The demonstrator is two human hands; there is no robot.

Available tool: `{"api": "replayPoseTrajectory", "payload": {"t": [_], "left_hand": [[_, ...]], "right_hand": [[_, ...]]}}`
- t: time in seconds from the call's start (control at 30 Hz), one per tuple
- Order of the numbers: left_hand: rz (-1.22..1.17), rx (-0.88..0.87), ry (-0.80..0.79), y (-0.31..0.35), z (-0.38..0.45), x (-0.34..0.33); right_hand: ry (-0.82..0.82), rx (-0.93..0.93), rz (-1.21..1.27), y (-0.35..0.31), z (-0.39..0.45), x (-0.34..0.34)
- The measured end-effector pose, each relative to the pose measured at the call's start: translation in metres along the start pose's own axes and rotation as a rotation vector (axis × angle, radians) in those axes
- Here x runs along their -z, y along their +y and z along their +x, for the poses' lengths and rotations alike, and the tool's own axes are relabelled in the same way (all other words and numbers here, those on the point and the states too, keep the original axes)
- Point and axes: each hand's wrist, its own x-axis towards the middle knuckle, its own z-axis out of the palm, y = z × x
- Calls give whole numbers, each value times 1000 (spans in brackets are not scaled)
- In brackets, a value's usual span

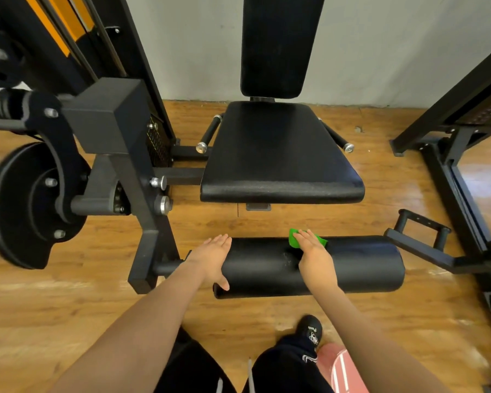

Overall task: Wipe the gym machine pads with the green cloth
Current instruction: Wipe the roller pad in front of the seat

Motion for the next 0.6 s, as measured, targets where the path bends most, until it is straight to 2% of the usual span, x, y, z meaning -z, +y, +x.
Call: {"api": "replayPoseTrajectory", "payload": {"t": [0.13,0.27,0.43,0.6], "left_hand": [[-43,29,128,1,-12,-16],[-139,174,245,5,-30,-37],[-196,327,251,17,-39,-51],[-218,373,231,17,-38,-47]], "right_hand": [[-24,59,-29,-16,-6,-2],[-97,226,-121,-55,-11,-24],[-253,420,-266,-105,-1,-60],[-265,467,-278,-101,-1,-69]]}}
